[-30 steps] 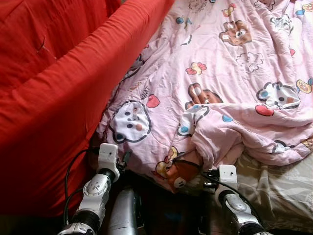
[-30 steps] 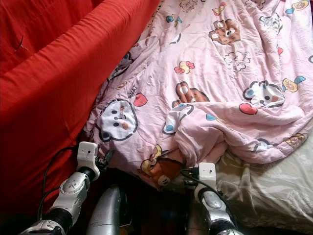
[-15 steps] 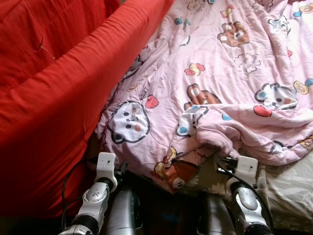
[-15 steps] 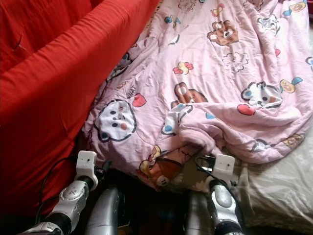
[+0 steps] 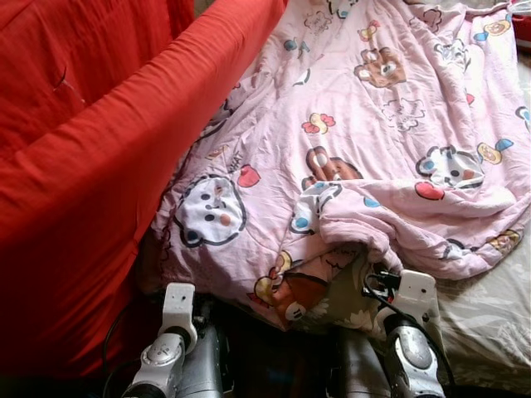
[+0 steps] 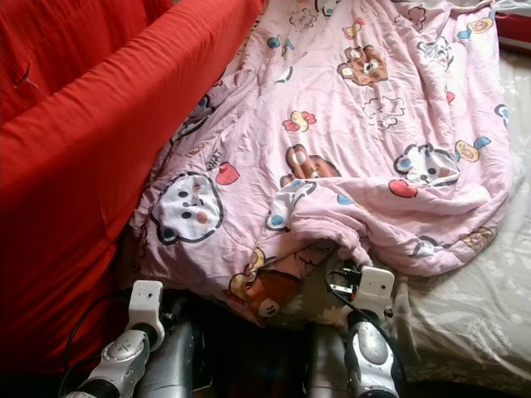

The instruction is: Clean up the room

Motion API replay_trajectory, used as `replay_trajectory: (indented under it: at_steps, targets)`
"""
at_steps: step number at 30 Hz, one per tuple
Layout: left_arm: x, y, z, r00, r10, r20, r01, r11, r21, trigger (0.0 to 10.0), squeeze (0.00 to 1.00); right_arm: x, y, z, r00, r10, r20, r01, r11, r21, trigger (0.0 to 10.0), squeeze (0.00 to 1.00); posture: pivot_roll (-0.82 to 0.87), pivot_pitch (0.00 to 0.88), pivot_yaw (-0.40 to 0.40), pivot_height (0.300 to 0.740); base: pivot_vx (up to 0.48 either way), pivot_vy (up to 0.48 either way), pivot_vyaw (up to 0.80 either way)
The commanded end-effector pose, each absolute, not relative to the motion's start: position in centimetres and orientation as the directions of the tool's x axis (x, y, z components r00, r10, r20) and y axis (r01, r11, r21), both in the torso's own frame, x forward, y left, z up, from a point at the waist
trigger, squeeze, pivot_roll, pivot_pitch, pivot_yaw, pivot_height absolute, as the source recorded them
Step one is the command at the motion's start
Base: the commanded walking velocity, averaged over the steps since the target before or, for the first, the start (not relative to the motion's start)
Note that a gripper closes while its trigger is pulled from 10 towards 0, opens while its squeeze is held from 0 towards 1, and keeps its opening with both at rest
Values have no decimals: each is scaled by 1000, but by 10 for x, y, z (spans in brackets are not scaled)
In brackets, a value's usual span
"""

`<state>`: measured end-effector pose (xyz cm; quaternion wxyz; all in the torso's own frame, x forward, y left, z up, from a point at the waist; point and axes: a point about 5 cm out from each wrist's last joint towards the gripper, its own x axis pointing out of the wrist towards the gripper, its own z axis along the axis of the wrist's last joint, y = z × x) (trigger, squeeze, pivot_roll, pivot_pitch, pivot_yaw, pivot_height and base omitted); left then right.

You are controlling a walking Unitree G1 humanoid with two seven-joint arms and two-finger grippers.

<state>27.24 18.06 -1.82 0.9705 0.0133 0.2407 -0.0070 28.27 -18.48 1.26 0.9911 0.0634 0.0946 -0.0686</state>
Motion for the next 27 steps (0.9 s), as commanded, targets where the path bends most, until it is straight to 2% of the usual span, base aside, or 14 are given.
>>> replay_trajectory:
  at_steps: [1,14,27]
  targets:
    - [256,187,-32,844,16,-536,1,999,32,10000,0,279,-183,7,968,-114,-222,141,984,111,10000,0,-68,186,29,664,0,0,0]
    - [233,184,-52,772,31,-635,1,999,50,10000,0,275,-186,6,969,-119,-218,144,985,100,10000,0,-82,161,29,739,0,0,0]
    - [213,195,-63,727,49,-685,2,997,73,10000,0,278,-180,8,974,-98,-207,123,986,110,10000,0,-84,142,28,740,0,0,0]
